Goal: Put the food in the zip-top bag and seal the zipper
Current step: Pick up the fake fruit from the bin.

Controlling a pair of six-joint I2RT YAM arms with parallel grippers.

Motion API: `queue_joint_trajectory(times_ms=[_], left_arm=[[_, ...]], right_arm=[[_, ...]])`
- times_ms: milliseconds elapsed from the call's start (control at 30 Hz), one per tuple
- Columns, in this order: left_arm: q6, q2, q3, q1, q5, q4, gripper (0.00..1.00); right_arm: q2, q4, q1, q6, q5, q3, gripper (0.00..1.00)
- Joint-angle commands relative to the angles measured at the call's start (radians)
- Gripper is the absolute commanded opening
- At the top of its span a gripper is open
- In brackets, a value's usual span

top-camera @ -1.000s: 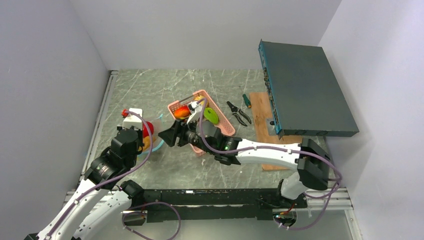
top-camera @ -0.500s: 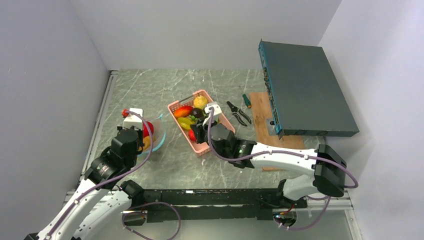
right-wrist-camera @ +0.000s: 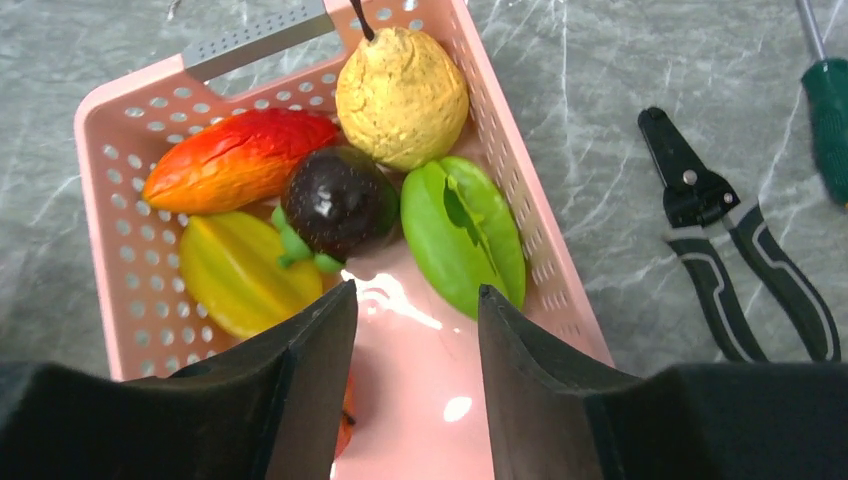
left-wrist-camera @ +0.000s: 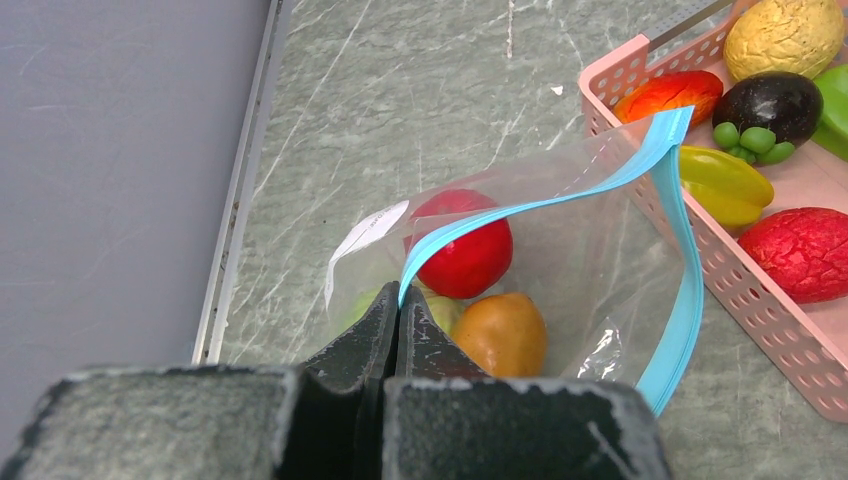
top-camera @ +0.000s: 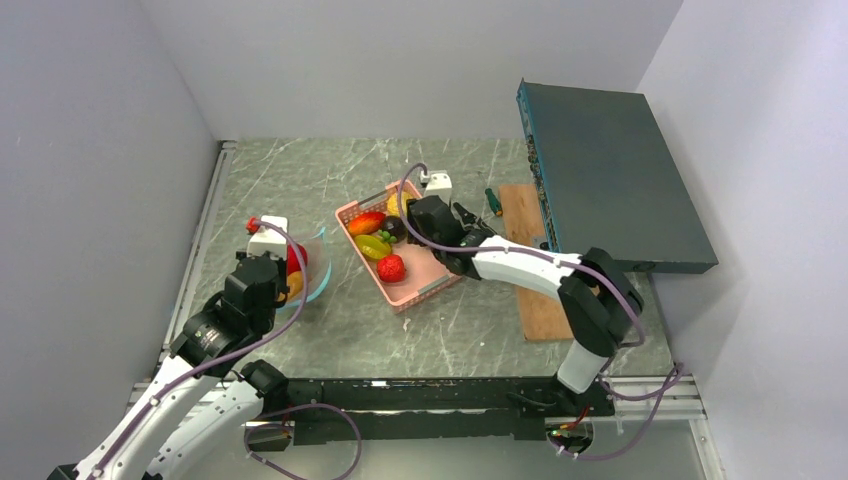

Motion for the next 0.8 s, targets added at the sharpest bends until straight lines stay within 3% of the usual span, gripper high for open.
queue_joint_trajectory(times_ms=[0, 267, 533, 767], left_arm=[[0.005, 0.009, -0.006, -0.001, -0.005, 0.036, 0.00], [0.007, 0.009, -0.006, 0.000, -0.002, 0.038, 0.00], [0.005, 0.000, -0.007, -0.001, -0.002, 0.036, 0.00], [0.005, -0.005, -0.008, 0.000, 0.000, 0.038, 0.00]], right_arm=[[0.073, -0.054, -0.017, -0.035, -0.024, 0.147, 0.53], [0.276, -0.136, -0.036, -0.077, 0.012, 0.393, 0.62], [0.433, -0.182, -0.035, -0.135, 0.087, 0.589, 0.48], [0.515, -0.190, -0.037, -0.218, 0.139, 0.676, 0.43]])
